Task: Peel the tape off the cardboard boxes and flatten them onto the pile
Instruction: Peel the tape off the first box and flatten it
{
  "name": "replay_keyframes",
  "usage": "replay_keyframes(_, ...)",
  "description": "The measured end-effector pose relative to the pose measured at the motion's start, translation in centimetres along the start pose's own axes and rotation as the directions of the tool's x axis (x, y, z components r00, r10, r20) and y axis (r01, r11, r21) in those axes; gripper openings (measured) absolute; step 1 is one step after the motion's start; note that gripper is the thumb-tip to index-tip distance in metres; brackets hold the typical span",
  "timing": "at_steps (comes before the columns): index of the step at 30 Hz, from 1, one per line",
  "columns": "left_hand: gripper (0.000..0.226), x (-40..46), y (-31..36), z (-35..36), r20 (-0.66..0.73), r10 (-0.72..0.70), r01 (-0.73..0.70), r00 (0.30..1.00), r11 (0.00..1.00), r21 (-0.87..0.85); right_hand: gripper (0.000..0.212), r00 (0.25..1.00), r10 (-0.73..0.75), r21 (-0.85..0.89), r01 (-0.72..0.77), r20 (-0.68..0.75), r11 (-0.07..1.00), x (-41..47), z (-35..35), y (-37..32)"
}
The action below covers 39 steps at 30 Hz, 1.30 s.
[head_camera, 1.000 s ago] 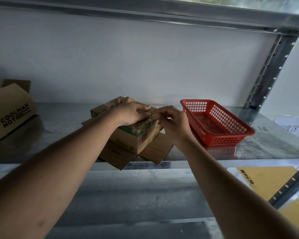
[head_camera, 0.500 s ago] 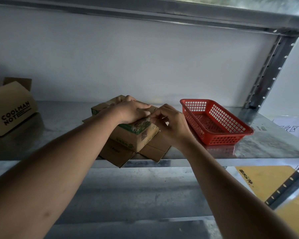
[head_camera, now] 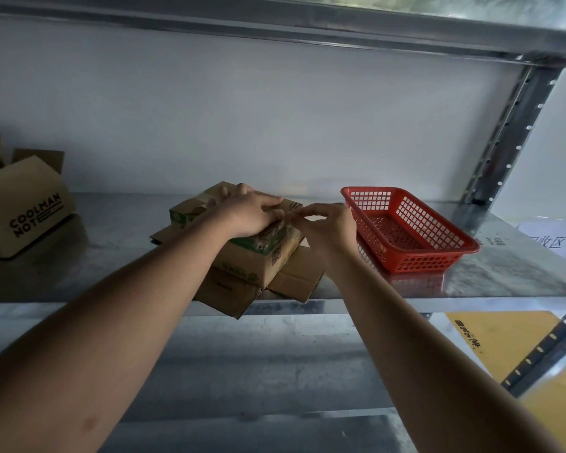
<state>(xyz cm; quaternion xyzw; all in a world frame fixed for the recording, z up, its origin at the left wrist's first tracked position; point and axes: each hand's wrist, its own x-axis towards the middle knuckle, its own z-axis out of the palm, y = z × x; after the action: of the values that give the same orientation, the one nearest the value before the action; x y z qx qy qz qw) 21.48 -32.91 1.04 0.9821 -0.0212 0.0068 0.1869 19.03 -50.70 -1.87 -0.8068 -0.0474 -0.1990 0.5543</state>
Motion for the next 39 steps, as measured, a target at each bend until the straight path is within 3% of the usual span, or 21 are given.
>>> replay_keyframes(2,0.052,-0.4,0.2,-0.1,-0.002,-0.024,0.024,1.000,1.000,0.017,0.012,0.997,0.062,0.044,-0.064,0.045,0.997,0.2,-0.1,-0.2)
replay_keyframes(3,0.052,-0.5,0.4,-0.2,-0.005,-0.039,0.039,0.999,0.999,0.021,0.008,0.998,0.026,0.032,-0.027,0.049,0.999,0.2,0.0,-0.1)
replay_keyframes(5,0.053,-0.9,0.7,-0.4,-0.002,-0.058,0.058,0.998,0.998,0.035,0.004,0.980,-0.192,-0.128,0.198,0.058,0.972,-0.2,0.0,0.0)
replay_keyframes(7,0.052,-1.3,1.1,-0.6,0.010,-0.065,0.064,0.998,0.996,0.061,0.022,0.934,-0.327,-0.208,0.351,0.140,0.913,-0.7,0.1,0.2)
replay_keyframes(12,0.053,-2.0,1.6,-1.9,0.057,-0.077,0.070,0.995,0.990,0.126,0.037,0.908,-0.330,-0.119,0.369,0.257,0.922,-0.9,-0.4,0.6)
replay_keyframes(15,0.057,-2.2,1.7,-2.7,0.102,-0.074,0.050,0.992,0.975,0.215,0.039,0.864,-0.406,-0.191,0.471,0.299,0.861,-0.7,-1.0,0.3)
replay_keyframes(18,0.053,-2.3,1.0,-3.0,0.105,0.023,-0.045,0.994,0.975,0.218,0.028,0.816,-0.490,-0.310,0.572,0.308,0.759,-0.3,-1.5,-0.3)
replay_keyframes(20,0.033,-2.1,0.0,-2.9,0.041,0.203,-0.206,0.978,0.972,0.112,0.023,0.788,-0.525,-0.333,0.613,0.321,0.716,0.0,-1.7,-0.8)
replay_keyframes(23,0.028,-1.8,-1.9,-2.5,-0.025,0.397,-0.398,0.917,0.916,-0.055,0.021,0.751,-0.529,-0.306,0.650,0.394,0.695,0.2,-1.8,-1.3)
replay_keyframes(27,0.025,-1.4,-4.2,-2.3,-0.033,0.403,-0.404,0.914,0.903,-0.150,0.029,0.729,-0.495,-0.284,0.658,0.473,0.698,0.3,-1.9,-1.5)
replay_keyframes(32,0.024,-1.5,-4.6,-2.9,0.043,0.416,-0.410,0.908,0.906,-0.105,0.011,0.742,-0.510,-0.317,0.656,0.434,0.685,0.8,-1.3,-1.4)
replay_keyframes(39,0.031,-2.1,-4.0,-2.2,0.037,0.370,-0.364,0.928,0.925,-0.112,0.019,0.755,-0.519,-0.347,0.649,0.401,0.677,0.5,-1.5,-2.1)
